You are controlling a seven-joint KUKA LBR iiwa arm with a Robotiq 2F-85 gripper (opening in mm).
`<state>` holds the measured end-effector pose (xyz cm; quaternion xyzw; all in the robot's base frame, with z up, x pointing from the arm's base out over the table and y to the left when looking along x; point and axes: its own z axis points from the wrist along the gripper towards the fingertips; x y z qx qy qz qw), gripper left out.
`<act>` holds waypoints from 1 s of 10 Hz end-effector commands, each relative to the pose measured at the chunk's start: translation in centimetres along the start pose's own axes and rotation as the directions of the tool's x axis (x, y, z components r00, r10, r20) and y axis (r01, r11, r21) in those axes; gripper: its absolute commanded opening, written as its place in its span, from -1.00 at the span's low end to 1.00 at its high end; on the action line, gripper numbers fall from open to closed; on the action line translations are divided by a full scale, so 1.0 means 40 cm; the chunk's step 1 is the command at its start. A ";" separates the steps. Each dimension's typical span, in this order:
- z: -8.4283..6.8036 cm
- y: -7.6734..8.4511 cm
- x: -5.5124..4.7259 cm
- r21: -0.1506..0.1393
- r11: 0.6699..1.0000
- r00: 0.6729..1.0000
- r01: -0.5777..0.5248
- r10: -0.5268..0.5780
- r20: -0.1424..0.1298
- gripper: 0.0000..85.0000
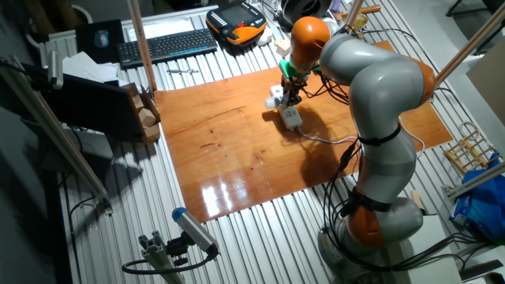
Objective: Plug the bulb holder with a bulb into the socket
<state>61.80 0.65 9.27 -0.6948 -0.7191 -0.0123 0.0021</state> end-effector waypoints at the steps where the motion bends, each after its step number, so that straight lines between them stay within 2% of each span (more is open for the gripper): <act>1: 0.000 0.000 0.000 0.000 1.000 1.000 -0.002 0.002 0.001 -1.00; 10: 0.010 0.000 0.001 0.003 1.000 1.000 -0.005 0.005 -0.004 -1.00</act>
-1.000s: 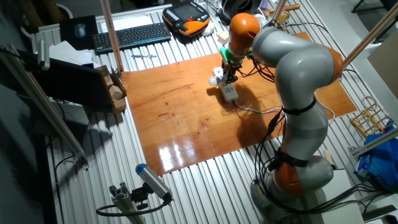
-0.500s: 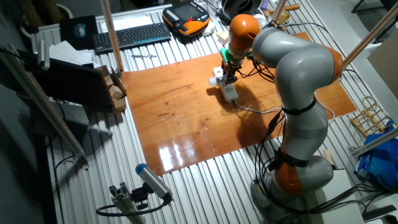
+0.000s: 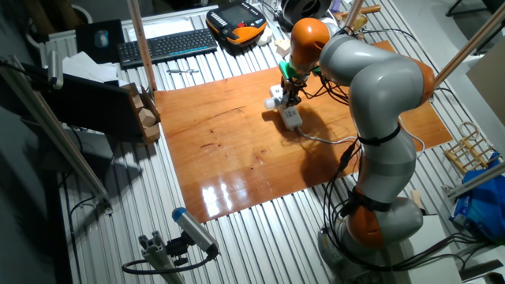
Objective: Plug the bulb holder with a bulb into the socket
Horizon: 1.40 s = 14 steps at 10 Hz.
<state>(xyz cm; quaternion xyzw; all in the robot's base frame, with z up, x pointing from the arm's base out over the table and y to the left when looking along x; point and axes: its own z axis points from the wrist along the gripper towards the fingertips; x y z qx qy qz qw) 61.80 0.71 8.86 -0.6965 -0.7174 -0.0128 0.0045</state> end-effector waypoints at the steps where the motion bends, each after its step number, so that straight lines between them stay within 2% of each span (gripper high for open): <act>1: 0.000 0.000 0.000 0.000 1.000 1.000 0.000 0.000 0.000 -1.00; 14: 0.019 -0.002 -0.003 0.006 1.000 1.000 -0.004 0.004 -0.005 -1.00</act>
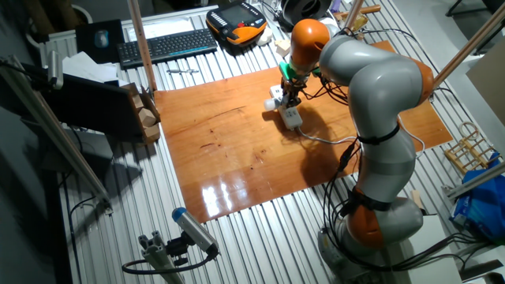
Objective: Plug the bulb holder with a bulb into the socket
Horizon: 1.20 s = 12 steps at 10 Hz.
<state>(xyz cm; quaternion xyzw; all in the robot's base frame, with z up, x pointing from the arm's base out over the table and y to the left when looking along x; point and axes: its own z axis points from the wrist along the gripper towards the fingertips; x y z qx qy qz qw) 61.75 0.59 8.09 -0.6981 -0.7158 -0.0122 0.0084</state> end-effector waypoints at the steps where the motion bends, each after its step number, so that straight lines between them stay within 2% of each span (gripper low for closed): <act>1: 0.001 0.000 0.000 0.000 1.000 1.000 0.000 0.000 -0.001 -1.00; 8: 0.007 0.000 0.001 -0.009 1.000 1.000 -0.002 0.002 -0.009 -1.00; 10: 0.007 0.001 0.001 -0.042 0.999 1.000 0.001 -0.001 -0.008 -1.00; 11: 0.007 0.002 0.002 -0.057 0.998 1.000 0.003 -0.003 -0.008 -0.60; 12: 0.007 0.002 0.003 -0.060 0.998 1.000 -0.002 0.002 -0.003 -0.20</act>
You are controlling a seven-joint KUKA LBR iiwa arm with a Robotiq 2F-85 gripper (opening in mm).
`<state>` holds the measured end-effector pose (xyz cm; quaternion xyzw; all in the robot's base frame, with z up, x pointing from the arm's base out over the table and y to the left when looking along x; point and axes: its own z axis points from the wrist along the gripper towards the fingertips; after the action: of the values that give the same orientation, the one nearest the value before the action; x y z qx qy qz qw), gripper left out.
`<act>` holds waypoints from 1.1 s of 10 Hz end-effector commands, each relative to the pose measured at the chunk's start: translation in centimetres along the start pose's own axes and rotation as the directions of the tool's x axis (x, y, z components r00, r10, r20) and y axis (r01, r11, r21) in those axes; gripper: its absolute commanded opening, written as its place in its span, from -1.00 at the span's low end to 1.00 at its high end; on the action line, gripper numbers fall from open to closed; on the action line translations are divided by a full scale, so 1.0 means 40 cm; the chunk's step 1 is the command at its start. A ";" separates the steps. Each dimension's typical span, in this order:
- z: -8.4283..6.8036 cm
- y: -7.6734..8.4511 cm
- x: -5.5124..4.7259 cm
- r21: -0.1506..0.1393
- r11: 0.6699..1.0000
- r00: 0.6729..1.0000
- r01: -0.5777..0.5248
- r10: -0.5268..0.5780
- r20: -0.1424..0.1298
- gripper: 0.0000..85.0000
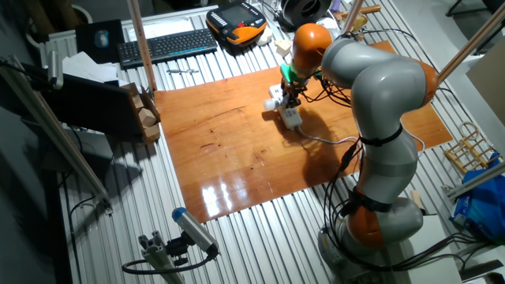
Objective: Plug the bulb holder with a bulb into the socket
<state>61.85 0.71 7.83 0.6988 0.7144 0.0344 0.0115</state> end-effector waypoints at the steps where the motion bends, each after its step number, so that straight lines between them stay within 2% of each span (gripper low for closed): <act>1: 0.000 0.000 0.000 0.001 1.000 1.000 -0.001 0.001 0.004 -0.20; 3: 0.000 0.001 -0.001 0.012 1.000 1.000 0.002 -0.002 0.004 0.60; 6: -0.001 0.003 -0.001 0.020 1.000 1.000 0.010 -0.010 0.008 0.60; 7: -0.003 0.004 -0.001 0.019 1.000 1.000 0.015 -0.015 0.009 1.00; 11: -0.034 0.009 -0.002 0.037 0.998 0.999 0.044 -0.045 0.021 1.00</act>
<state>62.11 0.59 9.24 0.6829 0.7303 0.0139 0.0073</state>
